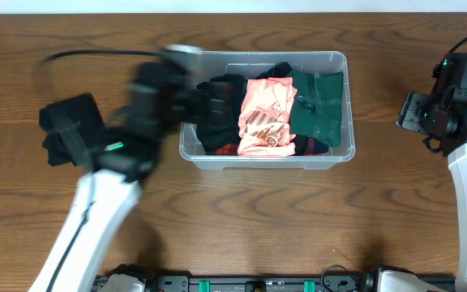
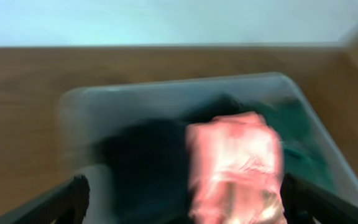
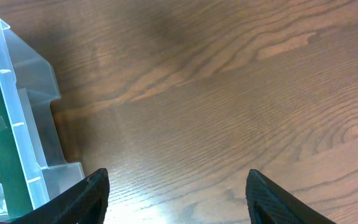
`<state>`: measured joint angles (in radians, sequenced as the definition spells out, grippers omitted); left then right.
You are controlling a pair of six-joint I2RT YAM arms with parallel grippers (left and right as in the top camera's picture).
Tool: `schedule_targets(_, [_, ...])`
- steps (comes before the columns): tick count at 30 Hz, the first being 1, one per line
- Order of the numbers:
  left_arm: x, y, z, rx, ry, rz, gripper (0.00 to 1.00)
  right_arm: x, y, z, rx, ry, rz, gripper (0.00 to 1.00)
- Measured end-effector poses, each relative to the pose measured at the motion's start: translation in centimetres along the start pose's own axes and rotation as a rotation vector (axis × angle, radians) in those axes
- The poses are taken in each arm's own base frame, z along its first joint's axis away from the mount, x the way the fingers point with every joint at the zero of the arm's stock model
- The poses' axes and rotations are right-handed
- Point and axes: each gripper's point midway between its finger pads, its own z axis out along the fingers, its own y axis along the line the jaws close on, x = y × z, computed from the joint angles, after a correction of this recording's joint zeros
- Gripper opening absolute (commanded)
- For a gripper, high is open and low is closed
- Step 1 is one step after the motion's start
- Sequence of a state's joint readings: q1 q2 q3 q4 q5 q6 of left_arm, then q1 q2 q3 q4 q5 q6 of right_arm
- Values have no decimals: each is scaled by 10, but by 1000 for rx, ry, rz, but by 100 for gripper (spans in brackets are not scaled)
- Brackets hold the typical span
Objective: Pack container
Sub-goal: 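Grasp the black folded garment on the left with the left gripper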
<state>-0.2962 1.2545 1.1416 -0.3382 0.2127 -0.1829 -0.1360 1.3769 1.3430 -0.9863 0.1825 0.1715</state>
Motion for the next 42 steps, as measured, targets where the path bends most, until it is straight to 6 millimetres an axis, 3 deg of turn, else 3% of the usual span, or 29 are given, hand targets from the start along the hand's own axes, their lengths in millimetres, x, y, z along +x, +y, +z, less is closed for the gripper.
schedule_targets(2, [-11, 50, -30, -129, -32, -73, 98, 0, 0, 0, 0, 1, 0, 69])
schedule_targets(4, [-10, 102, -51, -264, -35, -158, 98, 0, 0, 0, 0, 1, 0, 69])
schedule_targets(10, [26, 261, -95, -617, -10, -447, 98, 0, 0, 0, -1, 1, 0, 70])
schedule_targets(14, [50, 338, -103, -717, -22, -566, 98, 0, 0, 0, -2, 1, 0, 69])
schedule_targets(17, [72, 375, -93, -711, -5, -618, 98, 0, 0, 0, -3, 1, 0, 69])
schedule_targets(22, [133, 406, -62, -650, 160, -727, 98, 1, 0, 0, -3, 4, 0, 69])
schedule_targets(24, [145, 411, -53, -620, 210, -740, 98, 2, 0, 0, -1, 9, -1, 69])
schedule_targets(31, [142, 426, -31, -549, 249, -684, 98, 9, 0, 4, 2, 30, -5, 69])
schedule_targets(36, [169, 422, -13, -476, 314, -727, 98, 9, 0, 4, 2, 31, -5, 69])
schedule_targets(38, [166, 419, -10, -444, 310, -724, 99, 9, 0, 5, 2, 31, -6, 70])
schedule_targets(40, [167, 413, -5, -414, 317, -737, 77, 10, 0, 5, 2, 33, -6, 70])
schedule_targets(42, [166, 406, -1, -387, 320, -756, 45, 10, 0, 5, 2, 33, -6, 70])
